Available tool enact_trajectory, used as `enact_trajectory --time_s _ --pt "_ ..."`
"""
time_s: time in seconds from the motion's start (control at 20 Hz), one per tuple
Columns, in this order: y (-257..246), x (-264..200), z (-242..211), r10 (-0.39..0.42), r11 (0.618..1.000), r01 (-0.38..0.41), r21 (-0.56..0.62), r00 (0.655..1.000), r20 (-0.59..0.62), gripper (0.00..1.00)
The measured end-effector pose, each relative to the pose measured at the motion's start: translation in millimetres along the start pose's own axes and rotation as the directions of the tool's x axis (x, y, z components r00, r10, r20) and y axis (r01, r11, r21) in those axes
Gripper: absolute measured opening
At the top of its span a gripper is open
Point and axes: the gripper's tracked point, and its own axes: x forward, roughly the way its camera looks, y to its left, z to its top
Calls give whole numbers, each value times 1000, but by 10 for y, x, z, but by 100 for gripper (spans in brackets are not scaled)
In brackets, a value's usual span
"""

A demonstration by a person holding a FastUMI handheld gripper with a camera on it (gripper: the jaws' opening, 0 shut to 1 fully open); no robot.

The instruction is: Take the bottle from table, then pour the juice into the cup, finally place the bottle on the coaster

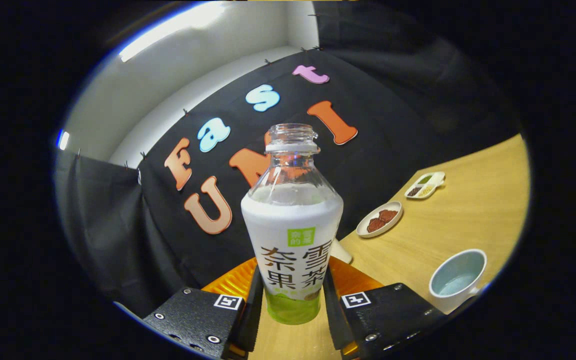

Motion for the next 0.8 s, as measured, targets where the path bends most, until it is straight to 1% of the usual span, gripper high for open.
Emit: enact_trajectory --time_s 0.1,0.3,0.35,0.5,0.55,0.6,0.65,0.75,0.8 --pt "-21 -16 34 -14 992 14 -123 1000 0 57" --pt "-69 29 56 -42 959 41 -281 999 3 58" --pt "-102 35 34 -59 943 55 -329 998 -2 57" --pt "-185 90 -134 -89 887 61 -457 995 -41 58" --pt "-243 114 -199 -111 868 68 -492 992 -58 58" --pt "-290 135 -277 -124 854 66 -516 989 -79 58" --pt "-358 156 -364 -154 837 77 -541 983 -98 58" --pt "-429 202 -529 -183 811 68 -582 973 -141 58" --pt "-449 230 -629 -188 802 50 -595 967 -172 58"
